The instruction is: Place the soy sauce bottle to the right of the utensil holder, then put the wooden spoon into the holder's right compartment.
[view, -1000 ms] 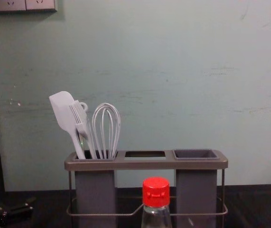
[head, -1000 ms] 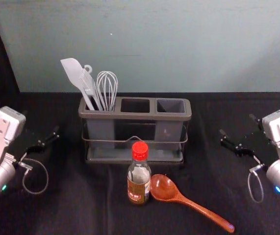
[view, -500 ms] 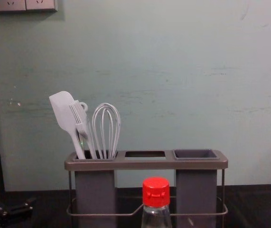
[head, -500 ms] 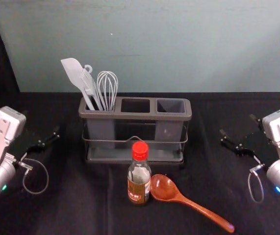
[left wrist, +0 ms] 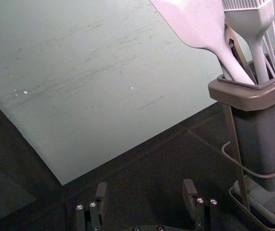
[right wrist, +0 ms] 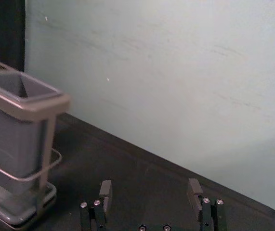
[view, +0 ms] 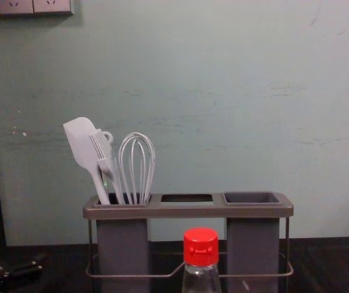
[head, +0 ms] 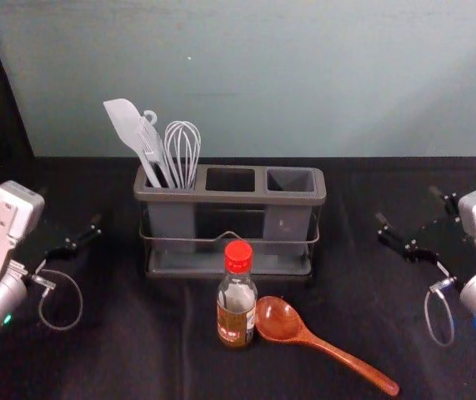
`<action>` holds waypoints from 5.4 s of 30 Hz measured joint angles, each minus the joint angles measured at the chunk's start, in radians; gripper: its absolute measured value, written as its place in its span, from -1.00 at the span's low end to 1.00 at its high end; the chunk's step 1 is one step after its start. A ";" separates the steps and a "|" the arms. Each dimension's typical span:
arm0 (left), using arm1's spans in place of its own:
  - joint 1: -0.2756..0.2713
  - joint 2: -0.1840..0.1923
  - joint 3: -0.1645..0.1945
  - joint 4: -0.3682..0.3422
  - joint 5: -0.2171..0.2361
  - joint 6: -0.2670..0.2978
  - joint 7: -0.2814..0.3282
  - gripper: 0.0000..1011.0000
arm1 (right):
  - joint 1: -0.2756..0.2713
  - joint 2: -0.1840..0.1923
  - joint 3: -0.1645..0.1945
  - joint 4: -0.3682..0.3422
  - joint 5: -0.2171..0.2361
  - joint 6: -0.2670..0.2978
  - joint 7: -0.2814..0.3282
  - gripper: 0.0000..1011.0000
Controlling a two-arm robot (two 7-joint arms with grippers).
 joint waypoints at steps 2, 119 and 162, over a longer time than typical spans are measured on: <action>0.000 0.000 0.000 0.000 0.000 0.000 0.000 1.00 | -0.012 0.004 0.009 -0.017 0.006 -0.004 0.005 0.98; 0.000 0.000 0.000 0.000 0.000 0.000 0.000 1.00 | 0.129 -0.107 -0.143 -0.042 0.239 0.043 0.682 0.98; 0.000 0.000 0.000 0.000 0.000 0.000 0.000 1.00 | 0.128 -0.106 -0.143 -0.043 0.239 0.044 0.681 -0.22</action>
